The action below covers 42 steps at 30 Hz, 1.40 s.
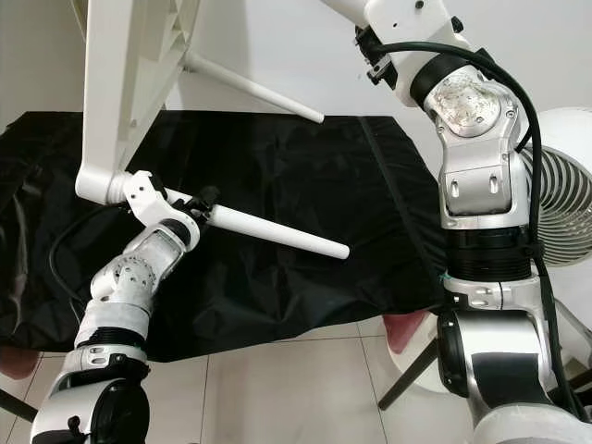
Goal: Building children table
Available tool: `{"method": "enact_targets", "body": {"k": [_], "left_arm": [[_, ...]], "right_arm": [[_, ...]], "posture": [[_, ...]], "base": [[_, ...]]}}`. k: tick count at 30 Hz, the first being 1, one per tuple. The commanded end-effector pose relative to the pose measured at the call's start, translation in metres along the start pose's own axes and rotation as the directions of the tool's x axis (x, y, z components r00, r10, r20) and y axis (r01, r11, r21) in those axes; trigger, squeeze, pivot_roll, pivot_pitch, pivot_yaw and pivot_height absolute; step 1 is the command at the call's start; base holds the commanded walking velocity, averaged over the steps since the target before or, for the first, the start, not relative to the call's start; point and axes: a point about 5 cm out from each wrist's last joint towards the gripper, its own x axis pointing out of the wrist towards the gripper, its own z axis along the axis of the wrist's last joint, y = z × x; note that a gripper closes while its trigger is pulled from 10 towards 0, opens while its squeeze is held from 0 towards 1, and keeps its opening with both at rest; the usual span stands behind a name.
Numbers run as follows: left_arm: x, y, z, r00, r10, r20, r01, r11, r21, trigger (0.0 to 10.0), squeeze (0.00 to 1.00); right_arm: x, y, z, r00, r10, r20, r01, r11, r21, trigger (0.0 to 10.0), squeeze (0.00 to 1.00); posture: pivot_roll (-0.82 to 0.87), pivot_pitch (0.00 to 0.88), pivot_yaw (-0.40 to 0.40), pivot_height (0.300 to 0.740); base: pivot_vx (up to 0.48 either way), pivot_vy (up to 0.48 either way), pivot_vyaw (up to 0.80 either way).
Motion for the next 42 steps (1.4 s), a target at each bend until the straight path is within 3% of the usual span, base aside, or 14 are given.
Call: {"method": "enact_targets", "body": {"k": [1,3,4,10,12,14,18,21,26,28,29,31,40,42], "left_arm": [[-0.007,0.006,0.064,0.962,0.113,0.248,-0.137,0.987,0.084,0.0,0.00],[-0.010,0.001,0.076,0.953,0.098,0.287,-0.132,0.986,0.103,0.0,0.00],[-0.018,-0.010,0.104,0.929,0.052,0.367,-0.113,0.983,0.147,0.0,0.00],[-0.032,-0.021,0.133,0.896,-0.009,0.444,-0.092,0.974,0.205,0.0,0.00],[-0.032,-0.021,0.133,0.896,-0.009,0.444,-0.092,0.974,0.205,0.0,0.00],[-0.039,-0.027,0.145,0.882,-0.052,0.469,-0.080,0.963,0.258,0.0,0.00],[-0.059,-0.040,0.170,0.845,-0.142,0.515,-0.065,0.929,0.363,0.0,0.00],[-0.067,-0.048,0.175,0.841,-0.177,0.511,-0.051,0.914,0.402,0.0,0.00],[-0.085,-0.057,0.179,0.838,-0.263,0.478,-0.012,0.867,0.498,0.0,0.00],[-0.091,-0.057,0.179,0.845,-0.280,0.456,-0.005,0.848,0.530,0.0,0.00],[-0.091,-0.057,0.179,0.845,-0.280,0.456,-0.005,0.848,0.530,0.0,0.00],[-0.095,-0.057,0.178,0.848,-0.287,0.445,-0.001,0.840,0.543,0.0,0.00],[-0.102,-0.058,0.168,0.864,-0.293,0.409,0.018,0.831,0.556,0.0,0.00],[-0.103,-0.049,0.158,0.884,-0.268,0.384,0.002,0.822,0.569,0.0,0.00]], "right_arm": [[-0.013,-0.029,0.006,0.974,-0.195,0.113,0.154,0.940,0.304,0.0,0.00],[-0.013,-0.028,0.006,0.971,-0.207,0.116,0.161,0.933,0.322,0.0,0.00],[-0.011,-0.028,0.006,0.964,-0.234,0.129,0.175,0.918,0.356,0.0,0.00],[-0.008,-0.026,0.011,0.952,-0.259,0.164,0.182,0.909,0.374,0.0,0.00],[-0.008,-0.026,0.011,0.952,-0.259,0.164,0.182,0.909,0.374,0.0,0.00],[-0.008,-0.027,0.011,0.945,-0.280,0.167,0.199,0.902,0.382,0.0,0.00],[-0.016,-0.026,-0.003,0.940,-0.323,0.112,0.253,0.878,0.407,0.0,0.00],[-0.025,-0.019,-0.021,0.945,-0.326,0.036,0.279,0.855,0.438,0.0,0.00],[-0.045,0.006,-0.059,0.947,-0.307,-0.092,0.310,0.808,0.501,0.0,0.00],[-0.054,0.022,-0.075,0.951,-0.272,-0.146,0.309,0.811,0.497,0.0,0.00],[-0.054,0.022,-0.075,0.951,-0.272,-0.146,0.309,0.811,0.497,0.0,0.00],[-0.059,0.034,-0.084,0.953,-0.260,-0.159,0.304,0.777,0.551,0.0,0.00],[-0.058,0.080,-0.108,0.963,-0.162,-0.216,0.268,0.677,0.685,0.0,0.00],[-0.057,0.102,-0.115,0.968,-0.106,-0.229,0.243,0.642,0.727,0.0,0.00]], "posture": [[0.00,0.068,0.059,0.740],[0.00,0.072,0.056,0.740],[0.02,0.081,0.047,0.740],[0.02,0.088,0.040,0.740],[0.02,0.088,0.040,0.740],[0.03,0.093,0.030,0.740],[0.04,0.106,0.014,0.740],[0.04,0.110,0.008,0.740],[0.04,0.130,0.008,0.740],[0.05,0.140,0.006,0.740],[0.05,0.140,0.006,0.740],[0.05,0.142,0.004,0.740],[0.05,0.154,-0.011,0.740],[0.05,0.158,-0.014,0.740]], "base": [[0.000,0.000,0.00],[0.000,0.000,0.00],[0.000,0.000,0.00],[0.000,0.000,0.00],[0.000,0.000,0.00],[0.000,0.000,0.00],[0.000,0.000,0.00],[0.000,0.000,0.00],[0.000,0.000,0.00],[0.000,0.000,0.00],[0.000,0.000,0.00],[0.000,0.000,0.00],[0.000,0.000,0.00],[0.000,0.000,0.00]]}}
